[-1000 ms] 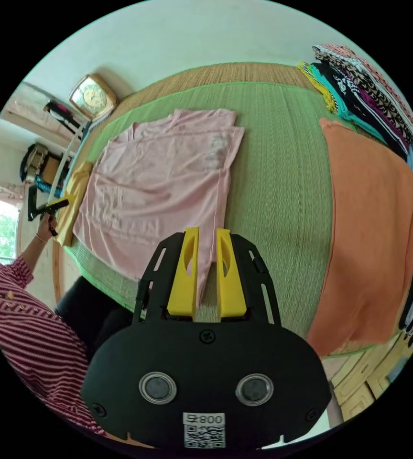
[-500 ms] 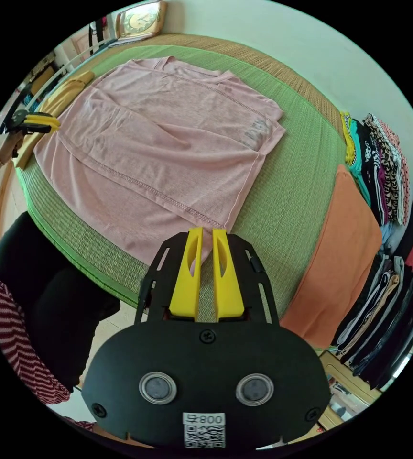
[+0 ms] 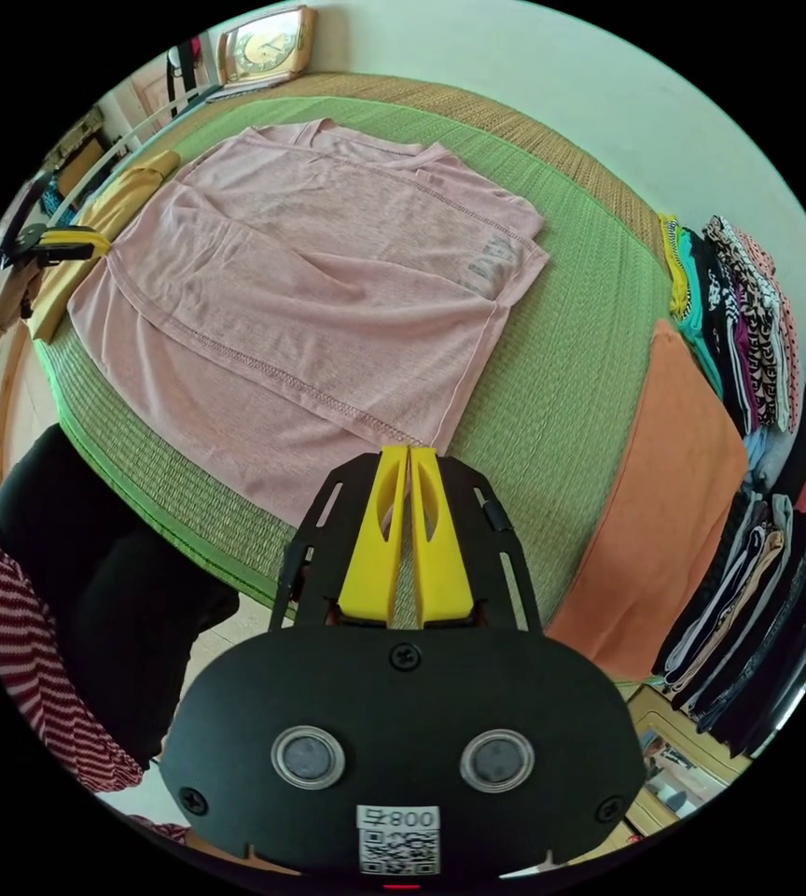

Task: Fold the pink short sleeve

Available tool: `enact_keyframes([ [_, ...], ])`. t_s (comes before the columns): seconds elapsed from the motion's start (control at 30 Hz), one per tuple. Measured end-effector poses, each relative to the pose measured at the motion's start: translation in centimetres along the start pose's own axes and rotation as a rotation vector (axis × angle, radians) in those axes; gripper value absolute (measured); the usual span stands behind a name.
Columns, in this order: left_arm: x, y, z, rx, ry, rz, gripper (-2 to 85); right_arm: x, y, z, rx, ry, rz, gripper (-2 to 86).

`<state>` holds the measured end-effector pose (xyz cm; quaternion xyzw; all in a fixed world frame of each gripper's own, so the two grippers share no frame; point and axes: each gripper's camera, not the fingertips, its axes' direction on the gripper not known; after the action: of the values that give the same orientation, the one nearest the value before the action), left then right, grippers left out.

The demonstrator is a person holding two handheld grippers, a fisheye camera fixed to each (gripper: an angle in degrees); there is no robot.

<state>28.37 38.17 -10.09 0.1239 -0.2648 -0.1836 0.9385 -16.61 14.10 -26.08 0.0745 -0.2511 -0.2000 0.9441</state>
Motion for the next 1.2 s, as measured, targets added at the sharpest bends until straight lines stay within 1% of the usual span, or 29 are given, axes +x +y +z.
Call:
enact_keyframes([
  [0.17,-1.0,0.4,-0.8,0.037,0.030,-0.018,0.7,-0.9,-0.8,-1.1,0.023,-0.015,-0.020,1.0],
  [0.33,-1.7,0.6,-0.9,0.038,0.033,-0.016,0.7,-3.7,-1.7,-0.1,-0.006,0.052,-0.114,5.7],
  [0.43,-2.1,0.7,-0.9,0.038,0.040,-0.019,0.7,-4.5,-2.3,1.3,-0.026,0.064,-0.139,6.0],
  [0.57,-2.8,0.8,-1.0,0.044,0.052,-0.029,0.7,-4.7,-3.0,2.2,-0.031,0.061,-0.143,5.4],
  [0.73,-3.7,0.7,-1.4,0.053,0.072,-0.036,0.6,-4.3,-3.6,2.8,-0.025,0.044,-0.139,1.9],
  [0.9,-4.6,0.6,-2.1,0.072,0.086,-0.043,0.6,-3.1,-3.8,3.2,-0.004,0.018,-0.106,0.7],
  [1.07,-5.7,-0.3,-4.0,0.141,0.085,-0.037,0.6,-1.2,-4.5,1.7,0.044,0.004,-0.073,0.3],
  [1.2,-6.9,-2.2,-5.8,0.214,0.067,-0.029,0.7,1.4,-7.2,-0.9,0.094,0.080,-0.074,0.2],
])
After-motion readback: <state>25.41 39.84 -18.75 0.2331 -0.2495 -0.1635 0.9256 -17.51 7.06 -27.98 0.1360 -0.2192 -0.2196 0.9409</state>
